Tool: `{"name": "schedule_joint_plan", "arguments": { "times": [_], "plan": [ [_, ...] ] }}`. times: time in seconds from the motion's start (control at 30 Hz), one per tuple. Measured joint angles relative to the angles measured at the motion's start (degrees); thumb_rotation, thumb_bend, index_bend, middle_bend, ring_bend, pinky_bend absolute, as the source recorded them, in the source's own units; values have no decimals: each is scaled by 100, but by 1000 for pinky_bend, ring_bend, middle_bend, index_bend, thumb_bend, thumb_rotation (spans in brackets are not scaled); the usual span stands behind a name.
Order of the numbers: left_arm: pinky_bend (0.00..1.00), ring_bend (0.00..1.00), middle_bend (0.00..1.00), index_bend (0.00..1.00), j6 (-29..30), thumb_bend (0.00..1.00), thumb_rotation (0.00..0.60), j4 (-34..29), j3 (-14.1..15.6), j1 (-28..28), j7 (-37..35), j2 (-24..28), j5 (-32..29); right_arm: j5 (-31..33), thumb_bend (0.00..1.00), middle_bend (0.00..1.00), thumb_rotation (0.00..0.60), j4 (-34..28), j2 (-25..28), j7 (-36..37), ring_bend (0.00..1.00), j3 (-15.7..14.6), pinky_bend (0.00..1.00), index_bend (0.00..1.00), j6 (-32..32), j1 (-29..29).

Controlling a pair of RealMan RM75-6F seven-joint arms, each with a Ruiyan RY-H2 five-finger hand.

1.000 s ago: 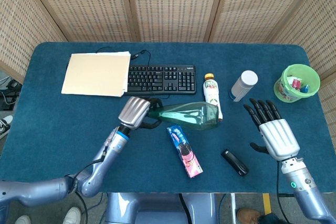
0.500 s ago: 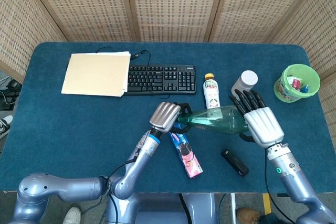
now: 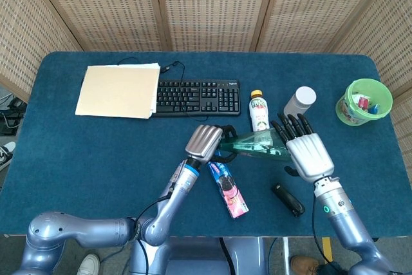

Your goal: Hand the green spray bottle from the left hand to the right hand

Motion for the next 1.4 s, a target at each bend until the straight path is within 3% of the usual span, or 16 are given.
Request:
{"name": "schedule_joint_plan", "arguments": {
  "times": [0.37,0.67,0.77,0.8,0.87,0.93,0.97,1.03,1.17,1.33,1.4],
  "plan": [
    [546,497,535,686,126,590,600,-225,86,7,-34,100,-106,603,0,0,600,202,-672,-773,0,11,0,0,77,601],
    [546,496,536,686,133,590,600,-347,216,72,-119,269,-94,716,0,4,600,545,-851,-712,0,-59,0,22,156,739],
    [546,496,536,686,138,590,600,-343,218,82,-173,294,-99,682,0,110,600,616,-878,-656,46,-78,0,199,166,762],
    [546,496,536,686,137,590,600,-339,222,84,-194,299,-93,644,0,187,600,643,-891,-625,105,-80,21,295,179,766],
    [546,496,536,682,128,585,600,-346,237,93,-258,309,-73,536,43,324,600,710,-929,-523,232,-84,177,448,221,770],
    [545,496,534,668,113,574,600,-356,256,102,-327,324,-40,448,177,468,600,757,-967,-404,372,-83,430,588,259,768],
    [545,496,529,659,110,570,600,-357,271,109,-368,333,-1,394,227,508,600,780,-991,-310,412,-83,486,621,280,764],
    [541,478,488,603,110,553,600,-350,292,118,-434,344,63,324,347,578,600,807,-1016,-152,489,-82,590,677,297,755],
    [487,337,326,431,85,442,600,-341,324,143,-612,381,163,169,425,594,600,896,-1024,110,517,-103,628,691,298,742],
    [18,12,10,95,69,72,600,-359,388,177,-745,426,283,117,429,594,600,970,-1016,127,518,-138,628,692,305,746],
    [0,0,0,17,59,5,600,-387,408,199,-820,460,341,79,430,594,600,996,-1016,134,519,-147,628,692,323,745]
  ]
}}
